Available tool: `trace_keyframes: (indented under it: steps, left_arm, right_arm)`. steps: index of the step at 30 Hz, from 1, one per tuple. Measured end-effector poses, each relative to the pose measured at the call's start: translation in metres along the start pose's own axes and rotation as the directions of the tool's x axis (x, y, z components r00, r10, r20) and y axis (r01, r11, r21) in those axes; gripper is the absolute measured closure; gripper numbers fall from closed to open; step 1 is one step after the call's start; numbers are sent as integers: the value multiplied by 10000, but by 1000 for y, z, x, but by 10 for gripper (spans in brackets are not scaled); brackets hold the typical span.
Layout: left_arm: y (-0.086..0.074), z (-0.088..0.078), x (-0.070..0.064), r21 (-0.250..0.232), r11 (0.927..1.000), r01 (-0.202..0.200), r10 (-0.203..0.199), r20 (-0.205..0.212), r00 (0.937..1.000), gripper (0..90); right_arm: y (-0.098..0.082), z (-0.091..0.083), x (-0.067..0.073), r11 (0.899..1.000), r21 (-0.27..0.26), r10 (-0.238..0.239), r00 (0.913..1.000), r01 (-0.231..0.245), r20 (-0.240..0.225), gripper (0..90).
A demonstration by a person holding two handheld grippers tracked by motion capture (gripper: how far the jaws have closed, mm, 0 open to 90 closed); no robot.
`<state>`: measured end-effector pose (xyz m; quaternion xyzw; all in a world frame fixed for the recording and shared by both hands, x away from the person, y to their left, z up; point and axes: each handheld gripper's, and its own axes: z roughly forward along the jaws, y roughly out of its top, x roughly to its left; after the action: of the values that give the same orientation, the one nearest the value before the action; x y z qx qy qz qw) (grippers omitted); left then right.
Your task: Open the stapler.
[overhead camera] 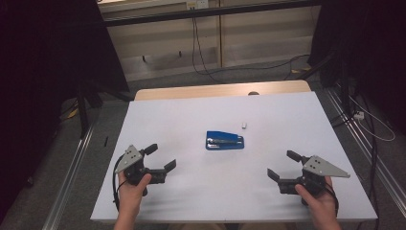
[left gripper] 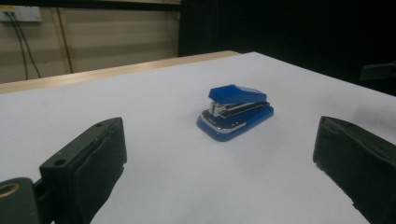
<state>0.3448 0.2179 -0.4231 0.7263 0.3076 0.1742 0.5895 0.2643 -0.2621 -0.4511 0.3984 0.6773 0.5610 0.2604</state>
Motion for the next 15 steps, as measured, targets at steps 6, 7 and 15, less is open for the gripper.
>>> trace_keyframes:
  steps: [6, 7, 15]
  left_arm:
    - [7, 23, 0, 187, 9997, -123, 116, 380, 9992, 29]
    - [7, 27, 1, 198, 9996, -192, 183, 451, 9988, 29]
    - [12, 64, 11, 546, 9982, -256, 215, 749, 9970, 39]
  right_arm:
    - [0, 3, 1, 9999, 161, -52, 10000, 53, -23, 38]
    - [0, 4, 1, 9998, 184, -92, 10000, 91, 17, 37]
    - [3, 9, 1, 9993, 344, -132, 9998, 126, 171, 38]
